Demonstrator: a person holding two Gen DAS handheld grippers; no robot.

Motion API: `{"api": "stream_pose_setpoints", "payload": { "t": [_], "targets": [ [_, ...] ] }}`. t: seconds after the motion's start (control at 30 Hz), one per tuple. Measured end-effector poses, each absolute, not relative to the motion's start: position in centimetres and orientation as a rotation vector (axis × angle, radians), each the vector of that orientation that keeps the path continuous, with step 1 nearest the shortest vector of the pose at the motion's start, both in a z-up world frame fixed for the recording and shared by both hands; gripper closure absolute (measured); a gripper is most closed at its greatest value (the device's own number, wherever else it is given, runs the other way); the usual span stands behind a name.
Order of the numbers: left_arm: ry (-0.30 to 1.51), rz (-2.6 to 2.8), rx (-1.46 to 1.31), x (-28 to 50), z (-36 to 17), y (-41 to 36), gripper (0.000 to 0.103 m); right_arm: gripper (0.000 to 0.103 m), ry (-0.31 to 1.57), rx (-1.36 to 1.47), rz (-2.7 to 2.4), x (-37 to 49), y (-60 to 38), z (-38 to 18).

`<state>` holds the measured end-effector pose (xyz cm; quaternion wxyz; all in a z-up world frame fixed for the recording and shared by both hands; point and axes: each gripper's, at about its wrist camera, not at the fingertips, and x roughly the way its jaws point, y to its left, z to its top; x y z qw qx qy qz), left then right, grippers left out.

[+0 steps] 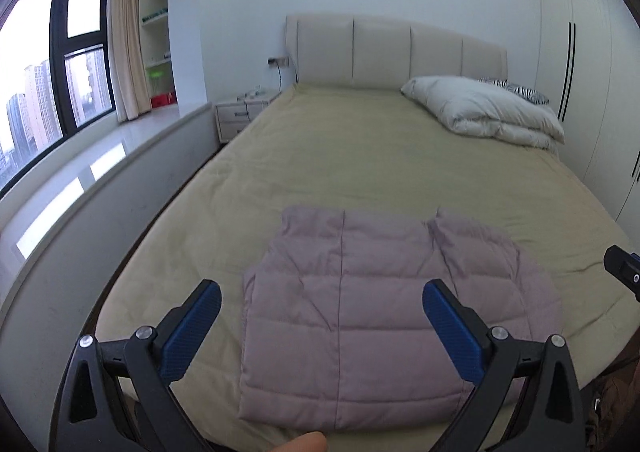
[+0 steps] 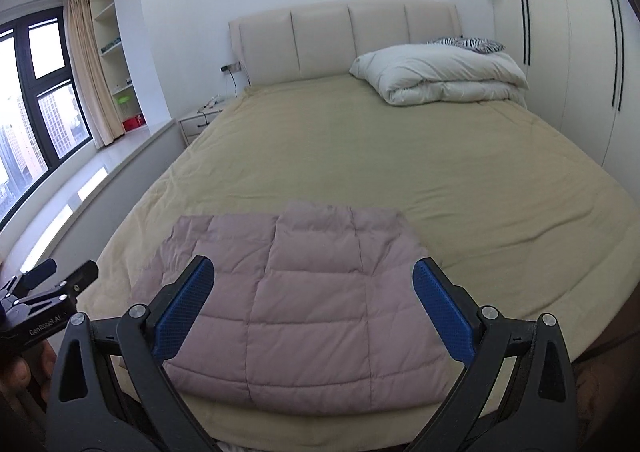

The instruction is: Fold large clothes

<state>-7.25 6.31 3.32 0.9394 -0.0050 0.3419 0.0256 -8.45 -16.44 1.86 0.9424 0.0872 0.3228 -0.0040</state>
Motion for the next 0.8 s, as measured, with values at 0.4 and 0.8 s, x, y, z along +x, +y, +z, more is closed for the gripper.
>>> {"api": "stream_pose_setpoints", "payload": {
  "t": [0.4,0.8],
  "targets": [
    [0.837,0.063,0.031,-8.9,-0.9,5.7,0.0,0.001,0.796,0.137,-0.107,-7.1,-15.6,-4.1],
    [0.851,0.094,0.037,-8.5,-1.7,6.1,0.0,0.001,0.844,0.104,-0.1,-7.1,-15.2,-4.5]
  ]
}}
